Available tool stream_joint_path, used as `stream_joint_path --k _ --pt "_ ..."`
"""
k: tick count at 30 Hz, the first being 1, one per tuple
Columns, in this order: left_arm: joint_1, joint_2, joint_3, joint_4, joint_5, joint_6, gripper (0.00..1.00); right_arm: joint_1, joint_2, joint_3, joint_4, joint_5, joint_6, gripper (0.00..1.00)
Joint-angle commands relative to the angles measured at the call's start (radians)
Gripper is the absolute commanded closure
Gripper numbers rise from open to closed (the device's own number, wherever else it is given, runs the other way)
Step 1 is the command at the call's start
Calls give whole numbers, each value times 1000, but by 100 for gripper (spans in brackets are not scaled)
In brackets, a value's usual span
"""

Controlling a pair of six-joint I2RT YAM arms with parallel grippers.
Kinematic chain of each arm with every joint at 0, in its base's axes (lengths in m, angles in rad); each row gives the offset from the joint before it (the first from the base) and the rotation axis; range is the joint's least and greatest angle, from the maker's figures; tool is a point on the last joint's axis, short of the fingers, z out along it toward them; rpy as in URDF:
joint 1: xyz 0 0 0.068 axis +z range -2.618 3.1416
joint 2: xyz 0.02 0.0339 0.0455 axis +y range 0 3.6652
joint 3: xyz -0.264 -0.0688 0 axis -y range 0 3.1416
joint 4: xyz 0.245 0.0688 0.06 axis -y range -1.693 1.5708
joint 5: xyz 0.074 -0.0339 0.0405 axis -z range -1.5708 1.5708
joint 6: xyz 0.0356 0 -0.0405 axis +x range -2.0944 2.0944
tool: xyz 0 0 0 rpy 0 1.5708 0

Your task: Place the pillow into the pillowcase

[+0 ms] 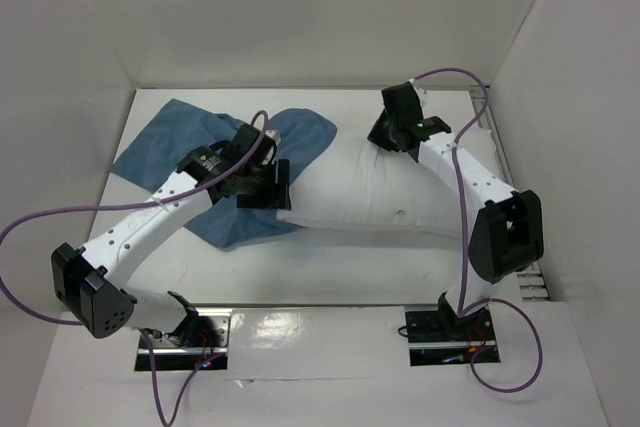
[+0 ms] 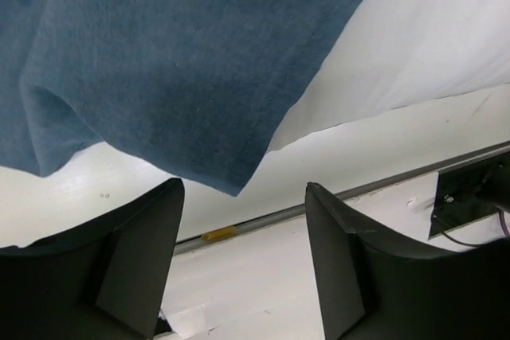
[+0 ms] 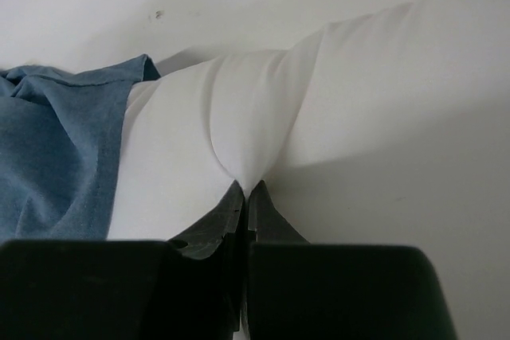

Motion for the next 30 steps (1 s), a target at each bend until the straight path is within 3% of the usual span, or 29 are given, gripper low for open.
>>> stream_joint_path --k 1,5,6,12,18,20,23,25,26,29,30 --pt "-15 -22 -22 16 -70 -45 26 0 14 49 51 -22 4 100" --pt "-24 -11 -43 16 -94 -45 40 0 14 49 51 -22 -5 100" --pt "-24 -11 -43 16 -95 -45 48 0 14 49 51 -22 -5 100" --pt "-24 24 -43 3 -115 -45 67 0 14 49 42 -22 -5 100" --pt "-24 49 10 -15 -105 -33 100 0 14 58 42 -22 -5 100" --pt "-35 49 35 -24 -75 -22 100 0 5 58 42 -22 -5 100" --pt "-59 72 133 47 52 10 100 0 14 69 63 -22 4 100" --pt "-84 197 374 75 219 21 100 0 34 113 64 -35 16 100" --pt "-84 198 375 76 270 33 100 0 34 136 50 -35 16 100" --pt "-130 367 764 53 405 33 100 0 48 210 38 -12 16 100" --pt "-139 418 788 52 433 33 100 0 48 210 38 -2 27 100"
